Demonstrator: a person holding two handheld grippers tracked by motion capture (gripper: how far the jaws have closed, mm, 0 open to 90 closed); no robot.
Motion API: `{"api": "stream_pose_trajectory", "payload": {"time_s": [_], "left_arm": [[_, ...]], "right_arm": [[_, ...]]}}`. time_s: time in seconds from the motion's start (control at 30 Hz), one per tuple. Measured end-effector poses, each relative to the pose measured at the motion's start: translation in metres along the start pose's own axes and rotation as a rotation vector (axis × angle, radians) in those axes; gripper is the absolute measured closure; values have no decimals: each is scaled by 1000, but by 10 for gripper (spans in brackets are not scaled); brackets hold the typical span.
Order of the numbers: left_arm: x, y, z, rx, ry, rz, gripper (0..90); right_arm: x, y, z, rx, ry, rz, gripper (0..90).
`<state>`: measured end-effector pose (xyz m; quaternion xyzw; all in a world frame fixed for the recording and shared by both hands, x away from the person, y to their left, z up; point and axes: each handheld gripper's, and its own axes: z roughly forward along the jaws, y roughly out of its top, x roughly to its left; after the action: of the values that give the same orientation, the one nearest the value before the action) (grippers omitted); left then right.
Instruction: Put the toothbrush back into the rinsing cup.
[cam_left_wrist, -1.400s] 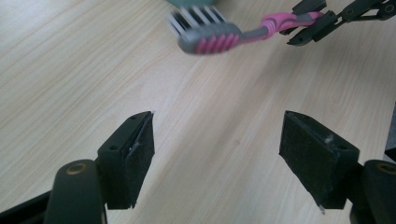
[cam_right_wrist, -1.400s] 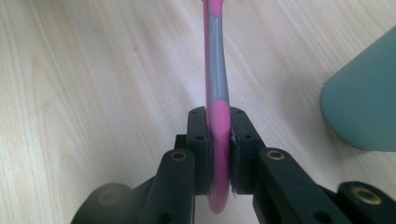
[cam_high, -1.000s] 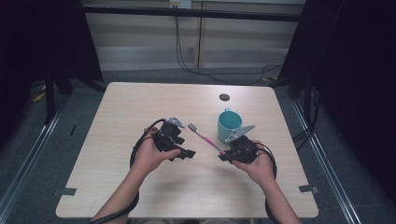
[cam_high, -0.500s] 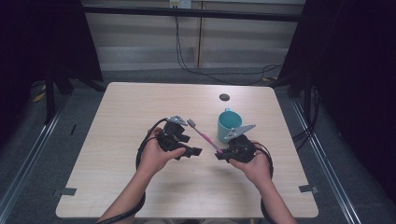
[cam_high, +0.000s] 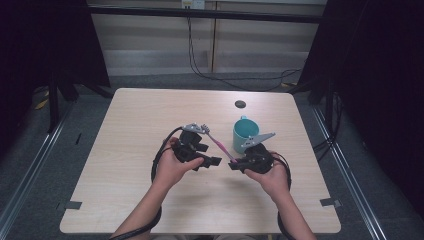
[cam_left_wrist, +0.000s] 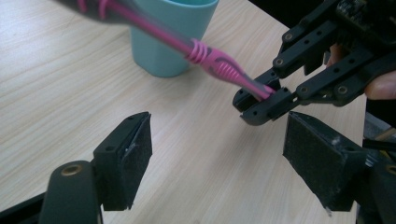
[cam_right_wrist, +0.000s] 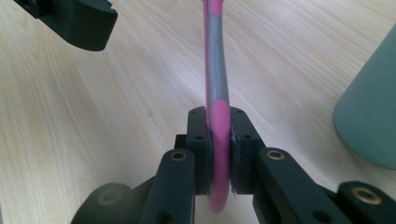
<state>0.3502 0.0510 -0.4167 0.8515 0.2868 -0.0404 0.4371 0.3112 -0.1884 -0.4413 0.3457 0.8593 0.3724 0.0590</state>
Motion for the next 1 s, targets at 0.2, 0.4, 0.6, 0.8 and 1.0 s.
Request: {"api": "stream_pose_trajectory", "payload": {"time_s": [0.2,0.4,0.6,0.8,1.0], "left_arm": [[0,1,3,-18,-4,-18,237],[-1,0,7,-48,-22,-48,240],[0,0,11,-72,-36,-92,270],[1,-2,12,-98,-40,-133,300],[2,-2,14,-129,-56,-162,349]], "right_arm": [[0,0,0,-19,10,16,812],[-2,-1,-1,-40,21,49,812],[-1,-1,0,-48,27,59,812],[0,1,0,-59,31,67,812],[1,1,2,-66,36,75,812]]}}
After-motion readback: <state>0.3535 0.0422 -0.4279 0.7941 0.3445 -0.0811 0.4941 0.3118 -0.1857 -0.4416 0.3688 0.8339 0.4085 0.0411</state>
